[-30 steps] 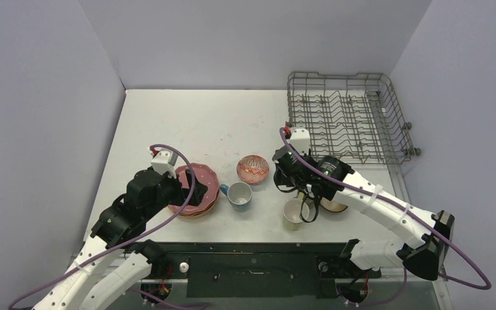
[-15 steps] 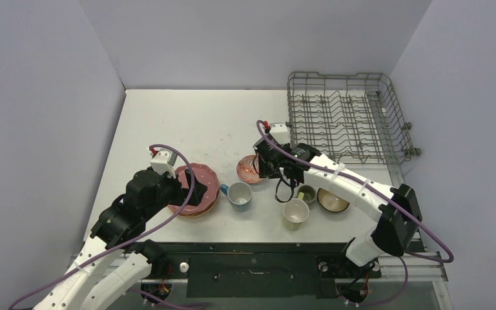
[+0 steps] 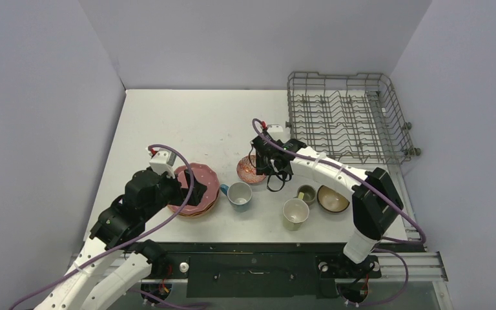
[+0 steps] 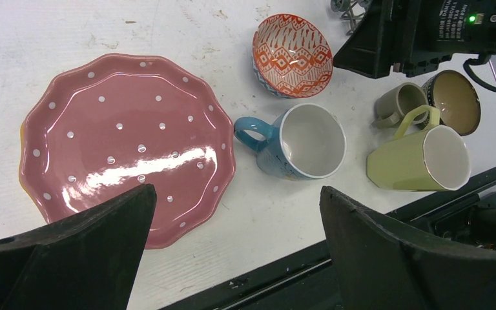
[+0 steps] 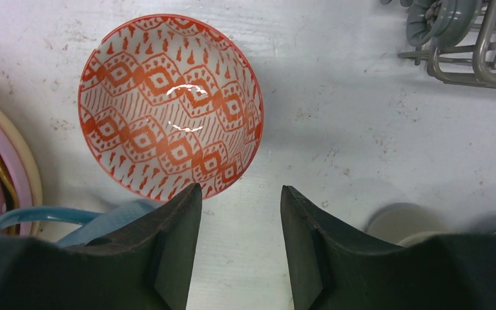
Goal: Load the mixed dishes into the dish rack
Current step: Move the bowl to the center of the board.
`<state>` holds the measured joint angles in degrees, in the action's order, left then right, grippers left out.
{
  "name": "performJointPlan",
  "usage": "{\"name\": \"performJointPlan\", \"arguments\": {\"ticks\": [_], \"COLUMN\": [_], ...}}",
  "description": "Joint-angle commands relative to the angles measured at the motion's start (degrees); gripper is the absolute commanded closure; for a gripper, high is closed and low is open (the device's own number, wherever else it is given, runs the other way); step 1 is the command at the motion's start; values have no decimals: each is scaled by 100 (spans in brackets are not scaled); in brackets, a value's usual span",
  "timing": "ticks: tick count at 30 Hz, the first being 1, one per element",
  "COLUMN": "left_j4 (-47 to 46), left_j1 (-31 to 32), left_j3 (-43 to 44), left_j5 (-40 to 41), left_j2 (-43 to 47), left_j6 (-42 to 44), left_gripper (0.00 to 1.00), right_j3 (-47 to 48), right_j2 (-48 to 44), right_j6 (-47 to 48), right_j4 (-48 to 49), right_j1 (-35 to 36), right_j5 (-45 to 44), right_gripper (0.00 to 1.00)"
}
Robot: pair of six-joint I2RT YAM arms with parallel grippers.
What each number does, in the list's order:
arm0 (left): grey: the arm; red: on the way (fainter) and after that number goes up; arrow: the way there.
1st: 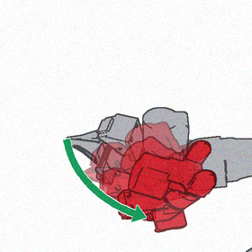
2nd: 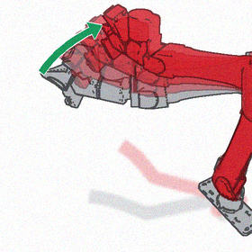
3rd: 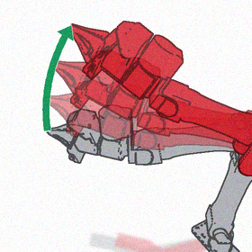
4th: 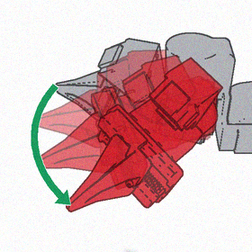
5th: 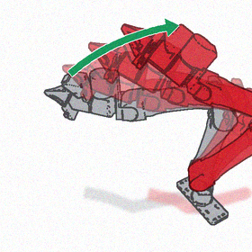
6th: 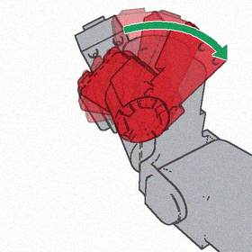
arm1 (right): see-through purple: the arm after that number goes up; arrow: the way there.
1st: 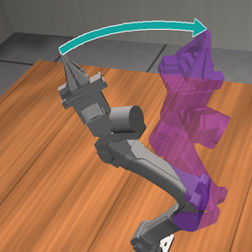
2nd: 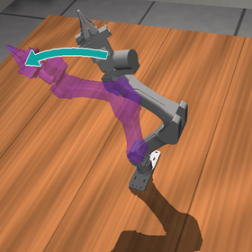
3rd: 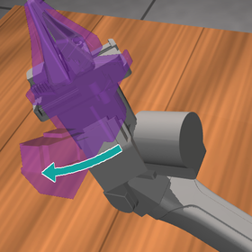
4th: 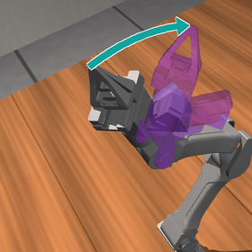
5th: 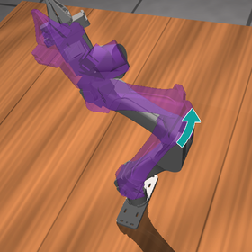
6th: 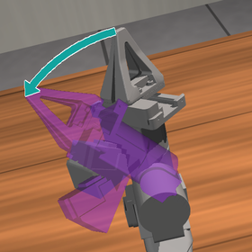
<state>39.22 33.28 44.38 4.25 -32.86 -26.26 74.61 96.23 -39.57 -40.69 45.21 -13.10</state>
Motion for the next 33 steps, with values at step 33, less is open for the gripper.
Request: {"name": "performJointPlan", "arguments": {"ticks": [33], "left_j4": [-273], "left_j1": [-58], "left_j3": [3], "left_j5": [-21], "left_j2": [21], "left_j6": [98], "left_gripper": [4], "right_j3": [-517], "right_j2": [722], "right_j6": [-264], "right_j4": [1181], "right_j1": [-555], "right_j5": [529], "right_gripper": [90]}}
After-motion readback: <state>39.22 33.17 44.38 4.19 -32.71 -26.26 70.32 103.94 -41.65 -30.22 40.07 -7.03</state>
